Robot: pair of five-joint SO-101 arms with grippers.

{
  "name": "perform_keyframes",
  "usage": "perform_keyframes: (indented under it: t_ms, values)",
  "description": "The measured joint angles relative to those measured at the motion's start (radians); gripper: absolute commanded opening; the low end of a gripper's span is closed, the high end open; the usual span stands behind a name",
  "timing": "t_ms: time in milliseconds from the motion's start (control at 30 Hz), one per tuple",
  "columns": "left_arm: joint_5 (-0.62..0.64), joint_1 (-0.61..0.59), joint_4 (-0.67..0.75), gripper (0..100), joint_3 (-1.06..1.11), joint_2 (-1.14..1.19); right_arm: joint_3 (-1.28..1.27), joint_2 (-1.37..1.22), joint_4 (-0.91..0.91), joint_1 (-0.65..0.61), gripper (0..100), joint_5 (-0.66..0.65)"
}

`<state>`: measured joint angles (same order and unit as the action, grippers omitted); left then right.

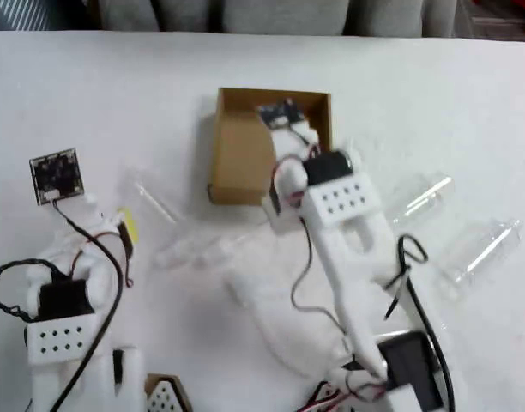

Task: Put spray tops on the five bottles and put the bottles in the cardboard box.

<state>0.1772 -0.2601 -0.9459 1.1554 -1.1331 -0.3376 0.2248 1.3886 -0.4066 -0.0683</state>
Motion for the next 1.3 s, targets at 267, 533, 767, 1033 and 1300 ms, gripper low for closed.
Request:
perform_keyframes:
  t_ms: [267,533,767,1033,1300]
  values:
    - [0.157,0.035,0.009,13,-0.143,0.176,-0.224,0.153,-0.144,0.002,1.6,-0.006]
    - [0.321,0.075,0.009,26,-0.305,0.594,-0.224,0.158,-0.147,0.003,1.6,-0.006]
    - [0.466,0.08,0.009,31,-0.404,0.772,-0.224,0.158,-0.147,0.003,1.6,-0.006]
    - [0.506,0.08,0.012,28,-0.545,0.977,-0.224,0.158,-0.147,0.003,1.6,-0.034]
    - [0.566,0.048,0.012,29,-0.626,1.131,-0.224,0.158,-0.147,0.003,1.6,-0.04]
